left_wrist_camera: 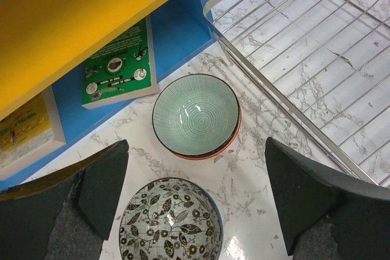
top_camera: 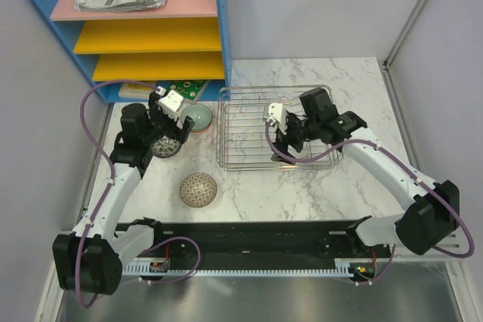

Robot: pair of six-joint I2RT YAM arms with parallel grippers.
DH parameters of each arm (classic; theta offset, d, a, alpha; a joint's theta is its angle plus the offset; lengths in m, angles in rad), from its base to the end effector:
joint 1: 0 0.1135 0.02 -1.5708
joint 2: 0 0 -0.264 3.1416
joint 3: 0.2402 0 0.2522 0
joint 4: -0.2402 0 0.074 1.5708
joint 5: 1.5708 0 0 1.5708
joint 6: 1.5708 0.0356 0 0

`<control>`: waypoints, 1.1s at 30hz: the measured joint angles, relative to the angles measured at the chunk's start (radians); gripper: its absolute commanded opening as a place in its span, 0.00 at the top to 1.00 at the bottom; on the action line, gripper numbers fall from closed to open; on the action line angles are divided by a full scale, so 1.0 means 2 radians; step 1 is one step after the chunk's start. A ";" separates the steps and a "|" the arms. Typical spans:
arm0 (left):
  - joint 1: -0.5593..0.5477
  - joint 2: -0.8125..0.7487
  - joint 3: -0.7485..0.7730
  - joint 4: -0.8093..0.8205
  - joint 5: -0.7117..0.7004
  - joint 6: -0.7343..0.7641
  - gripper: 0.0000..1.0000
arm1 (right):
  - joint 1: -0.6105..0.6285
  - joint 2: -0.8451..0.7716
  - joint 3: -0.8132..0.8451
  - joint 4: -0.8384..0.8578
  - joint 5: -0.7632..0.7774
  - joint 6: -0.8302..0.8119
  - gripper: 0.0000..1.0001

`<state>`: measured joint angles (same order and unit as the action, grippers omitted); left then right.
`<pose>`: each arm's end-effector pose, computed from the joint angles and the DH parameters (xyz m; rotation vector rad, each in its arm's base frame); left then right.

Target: Load the bowls into the dish rack

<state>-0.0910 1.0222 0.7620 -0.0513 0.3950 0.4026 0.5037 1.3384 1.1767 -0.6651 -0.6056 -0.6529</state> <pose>0.2340 -0.0351 0.3010 0.7101 1.7197 -0.1558 0.2359 0.1532 0.3142 -1.4822 1.7612 0.6454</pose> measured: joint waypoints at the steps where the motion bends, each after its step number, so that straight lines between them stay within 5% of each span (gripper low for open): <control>1: 0.000 0.002 0.000 0.000 0.000 0.000 0.01 | 0.008 0.004 0.000 0.001 0.004 0.002 0.02; 9: -0.001 0.019 0.000 0.003 0.000 0.010 0.04 | 0.005 0.017 -0.013 0.069 0.154 0.056 0.02; 18: -0.022 0.122 0.033 0.029 -0.019 0.014 0.05 | -0.045 -0.022 -0.047 0.132 0.327 0.092 0.02; 33: -0.072 0.304 0.220 0.066 -0.090 0.012 0.04 | -0.191 -0.058 -0.117 0.130 0.353 0.094 0.02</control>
<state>-0.2352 1.6295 1.2011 0.0799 0.2150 0.4263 0.1215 1.2221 0.9432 -0.4053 0.1005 -0.4644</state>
